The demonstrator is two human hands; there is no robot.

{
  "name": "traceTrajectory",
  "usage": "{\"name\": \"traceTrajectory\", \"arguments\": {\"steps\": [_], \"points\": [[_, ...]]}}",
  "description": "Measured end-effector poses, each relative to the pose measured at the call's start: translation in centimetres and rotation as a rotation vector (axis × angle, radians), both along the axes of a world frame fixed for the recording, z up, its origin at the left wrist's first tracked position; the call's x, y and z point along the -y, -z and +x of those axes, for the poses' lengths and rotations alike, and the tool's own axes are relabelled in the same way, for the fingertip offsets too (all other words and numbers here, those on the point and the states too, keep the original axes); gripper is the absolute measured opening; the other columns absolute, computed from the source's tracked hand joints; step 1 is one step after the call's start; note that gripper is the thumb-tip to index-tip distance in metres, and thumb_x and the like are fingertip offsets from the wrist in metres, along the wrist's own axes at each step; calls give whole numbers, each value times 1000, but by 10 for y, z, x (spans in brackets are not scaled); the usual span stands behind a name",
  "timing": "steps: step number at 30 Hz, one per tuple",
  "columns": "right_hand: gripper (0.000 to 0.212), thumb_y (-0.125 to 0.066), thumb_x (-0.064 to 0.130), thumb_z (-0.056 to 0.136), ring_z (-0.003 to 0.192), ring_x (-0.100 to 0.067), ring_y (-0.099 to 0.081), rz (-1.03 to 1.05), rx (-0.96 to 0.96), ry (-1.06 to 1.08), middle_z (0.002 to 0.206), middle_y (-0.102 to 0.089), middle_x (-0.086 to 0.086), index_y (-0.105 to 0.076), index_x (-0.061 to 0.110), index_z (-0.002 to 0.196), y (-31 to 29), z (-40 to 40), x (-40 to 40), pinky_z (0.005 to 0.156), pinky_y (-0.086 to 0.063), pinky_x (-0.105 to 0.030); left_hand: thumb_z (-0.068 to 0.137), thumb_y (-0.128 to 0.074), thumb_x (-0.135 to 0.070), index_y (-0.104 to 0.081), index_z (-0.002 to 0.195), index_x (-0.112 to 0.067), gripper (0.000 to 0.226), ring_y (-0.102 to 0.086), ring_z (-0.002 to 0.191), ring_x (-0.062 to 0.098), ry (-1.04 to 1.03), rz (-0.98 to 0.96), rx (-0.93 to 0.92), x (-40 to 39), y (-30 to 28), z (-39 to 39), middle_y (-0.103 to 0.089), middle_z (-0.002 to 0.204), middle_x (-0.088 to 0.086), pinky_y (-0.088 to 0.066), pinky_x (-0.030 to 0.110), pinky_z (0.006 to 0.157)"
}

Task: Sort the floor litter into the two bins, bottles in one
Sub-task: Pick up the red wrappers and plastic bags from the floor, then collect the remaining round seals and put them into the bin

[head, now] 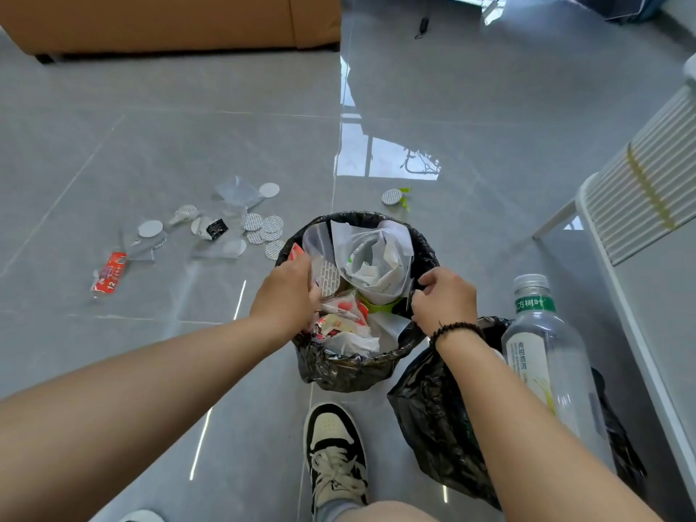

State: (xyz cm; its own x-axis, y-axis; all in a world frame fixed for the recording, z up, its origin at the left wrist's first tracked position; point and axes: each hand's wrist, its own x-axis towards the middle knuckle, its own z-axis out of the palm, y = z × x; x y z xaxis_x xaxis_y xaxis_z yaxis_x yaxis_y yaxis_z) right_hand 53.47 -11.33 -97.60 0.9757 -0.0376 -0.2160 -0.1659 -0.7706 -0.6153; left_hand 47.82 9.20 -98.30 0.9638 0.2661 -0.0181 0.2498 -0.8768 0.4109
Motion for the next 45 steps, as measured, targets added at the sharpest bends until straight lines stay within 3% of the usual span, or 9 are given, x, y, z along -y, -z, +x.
{"name": "traceTrajectory", "arguments": {"steps": [7,10,16,22,29,32,35,39,45], "points": [[40,-55,11,84,106,-29,-51,-150,80,86,124,-43,-11,-49,10,123,0,-13,13,79,-38,-29,89,-51,-18,-57,113,-18,25,-56,91,24,306,725,-114,-13,13,8,-67,91,0,-29,34,68],[41,-53,8,85,108,-32,-52,-183,-97,29,123,-45,-15,-44,4,125,-3,-12,11,77,-36,-29,93,-45,-24,-59,101,-23,17,-44,106,19,304,614,-237,-29,14,12,-64,103,-6,-27,39,84],[22,-54,5,81,67,-19,-46,-137,-213,-42,89,-54,-10,-51,4,103,-5,-3,-6,58,-41,-26,92,-51,-35,-68,107,-24,25,-33,115,25,241,560,-200,-57,-5,1,-45,118,2,-23,40,89],[35,-57,1,79,87,-35,-64,198,-362,1,99,-52,-11,-39,12,107,2,-25,-47,71,-60,-44,87,-65,-36,-47,113,-10,42,-53,106,35,-49,365,-280,-112,-23,-19,-45,121,13,-46,44,84],[34,-44,-1,83,86,-33,-59,225,-335,-106,85,-44,-8,-29,13,111,5,-46,-147,73,-58,-50,94,-49,-17,-53,112,-4,22,-50,110,37,-369,81,269,-176,-56,-37,-50,120,19,-42,47,94],[37,-40,2,86,80,-29,-55,171,-296,-186,79,-43,-5,-27,13,118,8,-52,-198,70,-53,-38,92,-47,-12,-56,107,-5,19,-48,112,30,-444,-51,438,-176,-63,-27,-53,117,15,-37,37,94],[39,-42,8,89,75,-25,-51,185,-290,-294,83,-48,-6,-28,11,126,12,-53,-243,69,-49,-38,91,-49,-11,-59,103,-10,15,-50,109,25,-388,-170,440,-166,-56,-8,-55,112,7,-37,30,91],[18,-46,18,86,77,-34,-65,402,-441,-384,89,-59,-13,-39,22,102,28,-46,-283,69,-58,-46,90,-52,-9,-62,98,-12,13,-50,102,18,-269,-213,401,-177,-30,20,-53,99,-6,-34,25,83],[16,-49,10,92,51,-26,-63,662,-298,-1,63,-63,-13,-64,3,90,40,28,-266,46,-47,-25,90,-52,-9,-63,102,-11,17,-53,105,19,-172,-292,279,-178,2,54,-62,107,2,-37,23,87]]}}
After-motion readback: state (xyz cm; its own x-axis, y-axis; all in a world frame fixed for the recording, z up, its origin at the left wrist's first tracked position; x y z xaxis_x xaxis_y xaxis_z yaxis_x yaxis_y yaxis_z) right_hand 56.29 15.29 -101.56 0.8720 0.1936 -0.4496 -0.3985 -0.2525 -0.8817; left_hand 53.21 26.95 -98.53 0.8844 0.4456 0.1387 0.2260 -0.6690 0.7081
